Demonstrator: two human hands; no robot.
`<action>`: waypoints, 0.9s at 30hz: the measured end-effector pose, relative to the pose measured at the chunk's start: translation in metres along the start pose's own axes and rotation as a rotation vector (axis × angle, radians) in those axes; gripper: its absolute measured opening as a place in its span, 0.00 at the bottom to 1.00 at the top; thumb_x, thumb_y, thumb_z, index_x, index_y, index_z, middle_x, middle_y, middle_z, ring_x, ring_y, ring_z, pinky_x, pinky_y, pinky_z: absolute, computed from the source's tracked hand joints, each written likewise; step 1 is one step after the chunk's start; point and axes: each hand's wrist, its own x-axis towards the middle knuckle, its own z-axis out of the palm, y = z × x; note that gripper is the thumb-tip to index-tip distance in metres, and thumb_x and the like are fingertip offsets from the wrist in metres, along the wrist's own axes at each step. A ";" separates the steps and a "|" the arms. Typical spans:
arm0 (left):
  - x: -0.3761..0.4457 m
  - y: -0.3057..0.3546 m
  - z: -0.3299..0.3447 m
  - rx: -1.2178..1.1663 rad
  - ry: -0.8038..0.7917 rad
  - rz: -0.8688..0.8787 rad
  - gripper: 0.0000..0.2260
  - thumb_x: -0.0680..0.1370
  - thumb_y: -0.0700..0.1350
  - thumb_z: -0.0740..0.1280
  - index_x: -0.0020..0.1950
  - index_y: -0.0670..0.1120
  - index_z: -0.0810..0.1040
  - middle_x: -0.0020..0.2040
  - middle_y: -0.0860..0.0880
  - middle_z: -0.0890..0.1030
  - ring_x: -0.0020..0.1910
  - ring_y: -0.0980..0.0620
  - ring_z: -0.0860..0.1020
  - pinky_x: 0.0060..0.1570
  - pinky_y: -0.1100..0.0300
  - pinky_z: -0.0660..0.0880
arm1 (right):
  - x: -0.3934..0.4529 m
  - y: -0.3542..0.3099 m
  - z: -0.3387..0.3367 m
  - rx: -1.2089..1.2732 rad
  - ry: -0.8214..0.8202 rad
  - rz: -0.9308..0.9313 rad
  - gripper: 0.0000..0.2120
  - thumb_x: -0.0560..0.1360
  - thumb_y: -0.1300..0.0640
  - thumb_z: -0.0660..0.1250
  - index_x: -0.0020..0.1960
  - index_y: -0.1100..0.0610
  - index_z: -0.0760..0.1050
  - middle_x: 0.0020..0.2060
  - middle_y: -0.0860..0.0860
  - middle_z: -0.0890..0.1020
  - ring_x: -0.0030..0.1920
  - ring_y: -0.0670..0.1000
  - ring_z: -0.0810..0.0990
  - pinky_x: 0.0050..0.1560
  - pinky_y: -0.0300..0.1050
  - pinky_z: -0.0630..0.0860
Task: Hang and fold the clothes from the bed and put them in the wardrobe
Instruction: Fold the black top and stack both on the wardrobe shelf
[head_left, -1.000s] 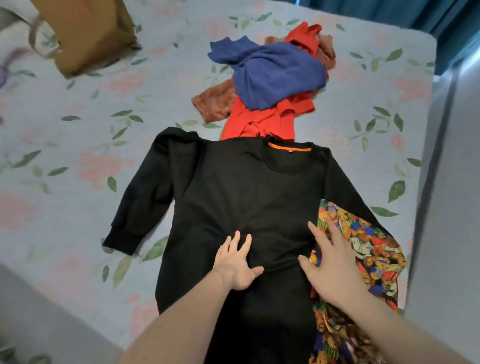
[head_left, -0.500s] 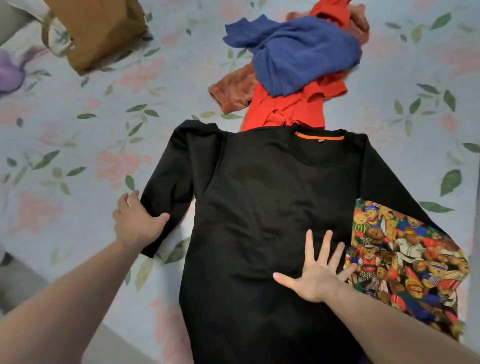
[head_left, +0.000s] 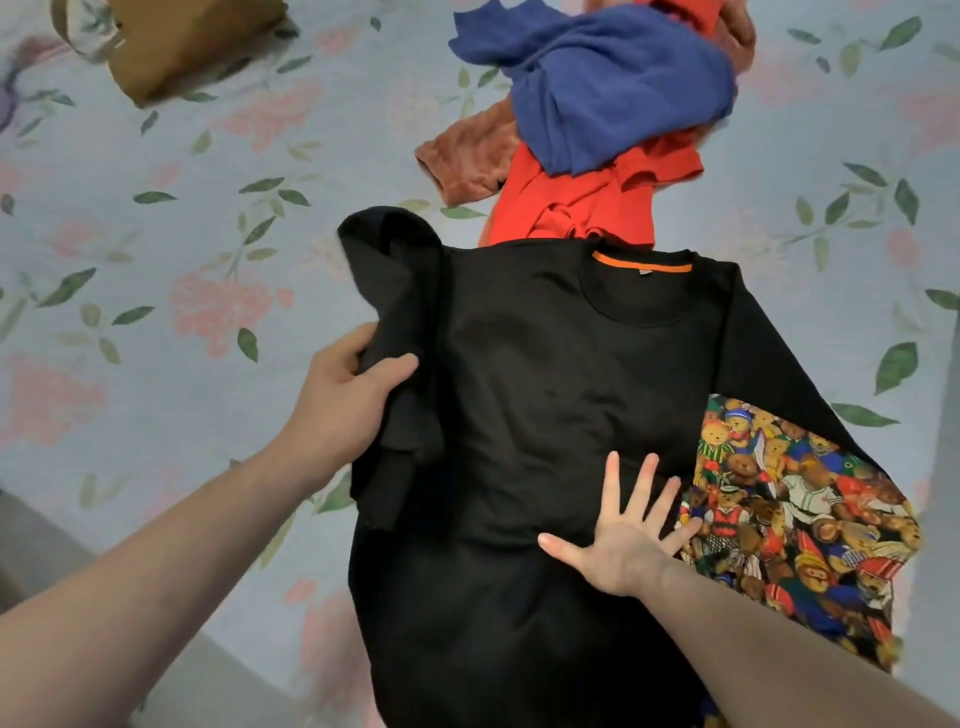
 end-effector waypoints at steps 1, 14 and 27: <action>-0.011 0.005 0.008 -0.004 -0.061 0.031 0.09 0.80 0.38 0.68 0.57 0.47 0.83 0.50 0.50 0.87 0.49 0.53 0.85 0.50 0.57 0.81 | 0.000 0.001 0.001 -0.002 0.002 -0.012 0.65 0.62 0.14 0.54 0.72 0.47 0.14 0.69 0.58 0.15 0.75 0.67 0.24 0.72 0.75 0.36; -0.132 -0.058 0.110 0.478 -0.633 0.202 0.16 0.79 0.51 0.66 0.67 0.58 0.74 0.51 0.58 0.84 0.37 0.63 0.77 0.51 0.57 0.78 | -0.047 0.098 -0.007 0.431 0.325 -0.453 0.37 0.73 0.45 0.75 0.77 0.39 0.63 0.79 0.38 0.55 0.80 0.45 0.54 0.79 0.57 0.58; -0.200 -0.099 0.189 0.747 -0.999 -0.237 0.34 0.78 0.65 0.62 0.82 0.63 0.51 0.73 0.51 0.69 0.72 0.49 0.68 0.71 0.55 0.67 | -0.097 0.174 0.062 0.326 0.239 -0.203 0.35 0.79 0.55 0.69 0.81 0.43 0.56 0.82 0.43 0.47 0.82 0.50 0.45 0.81 0.49 0.49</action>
